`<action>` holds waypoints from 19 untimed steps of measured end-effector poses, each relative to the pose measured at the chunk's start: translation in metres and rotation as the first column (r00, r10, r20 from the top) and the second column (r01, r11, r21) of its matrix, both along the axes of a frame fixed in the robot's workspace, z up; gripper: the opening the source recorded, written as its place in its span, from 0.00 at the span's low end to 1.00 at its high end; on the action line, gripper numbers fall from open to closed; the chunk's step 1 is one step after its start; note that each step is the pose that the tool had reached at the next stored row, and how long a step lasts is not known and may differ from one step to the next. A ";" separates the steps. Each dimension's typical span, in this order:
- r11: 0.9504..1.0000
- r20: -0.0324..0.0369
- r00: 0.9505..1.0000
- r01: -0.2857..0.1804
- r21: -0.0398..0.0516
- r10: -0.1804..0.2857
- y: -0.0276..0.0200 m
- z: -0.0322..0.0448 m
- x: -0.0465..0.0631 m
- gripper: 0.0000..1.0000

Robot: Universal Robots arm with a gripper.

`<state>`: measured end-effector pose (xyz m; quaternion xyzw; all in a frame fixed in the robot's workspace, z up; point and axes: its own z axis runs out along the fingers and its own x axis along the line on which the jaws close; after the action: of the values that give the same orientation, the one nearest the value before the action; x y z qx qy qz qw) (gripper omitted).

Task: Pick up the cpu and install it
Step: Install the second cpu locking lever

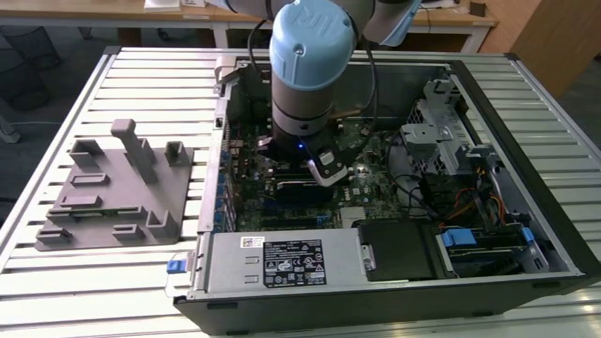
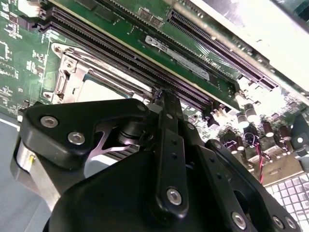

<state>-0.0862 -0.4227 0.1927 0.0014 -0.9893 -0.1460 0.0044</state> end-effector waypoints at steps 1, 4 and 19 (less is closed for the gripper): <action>1.000 0.000 1.000 0.000 0.003 0.000 -0.0001 -0.0005 0.000 0.11; 1.000 0.000 1.000 0.000 0.015 0.000 0.0000 -0.0017 -0.001 0.11; 1.000 0.000 1.000 0.000 0.026 0.000 0.0036 -0.0044 -0.003 0.11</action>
<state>-0.0893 -0.4190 0.1883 0.0015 -0.9873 -0.1587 0.0044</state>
